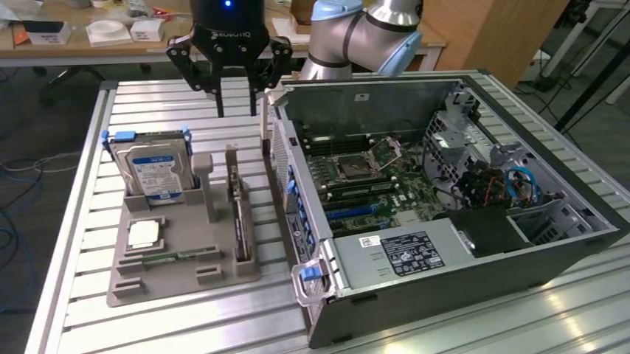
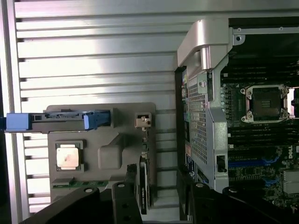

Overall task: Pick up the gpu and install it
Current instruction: 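Pick up the gpu and move the gpu toward the slot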

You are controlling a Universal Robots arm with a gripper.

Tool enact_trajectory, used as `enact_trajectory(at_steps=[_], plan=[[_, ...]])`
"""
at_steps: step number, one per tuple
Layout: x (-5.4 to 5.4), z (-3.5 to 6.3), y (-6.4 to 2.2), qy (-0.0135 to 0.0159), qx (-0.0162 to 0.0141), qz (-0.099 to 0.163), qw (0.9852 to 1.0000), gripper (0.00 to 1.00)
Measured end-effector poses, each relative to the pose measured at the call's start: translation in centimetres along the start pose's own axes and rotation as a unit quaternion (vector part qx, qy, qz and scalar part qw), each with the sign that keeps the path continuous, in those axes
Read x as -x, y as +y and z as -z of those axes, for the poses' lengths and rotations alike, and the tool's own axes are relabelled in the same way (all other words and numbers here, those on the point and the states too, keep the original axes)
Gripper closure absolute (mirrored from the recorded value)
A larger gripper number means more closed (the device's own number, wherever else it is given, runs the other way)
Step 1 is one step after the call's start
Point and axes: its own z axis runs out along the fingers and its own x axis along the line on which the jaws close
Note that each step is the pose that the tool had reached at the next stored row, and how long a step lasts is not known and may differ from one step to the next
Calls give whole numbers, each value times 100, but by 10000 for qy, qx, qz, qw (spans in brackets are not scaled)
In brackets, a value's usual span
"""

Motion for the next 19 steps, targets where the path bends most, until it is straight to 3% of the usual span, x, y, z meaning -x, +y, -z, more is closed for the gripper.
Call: enact_trajectory(at_steps=[1,8,19], plan=[[1,-1,0,0,0,0,10000,53],[-8,-111,-26,-2,1,0,10000,53],[-32,-277,-488,17,-1,0,10000,53]])
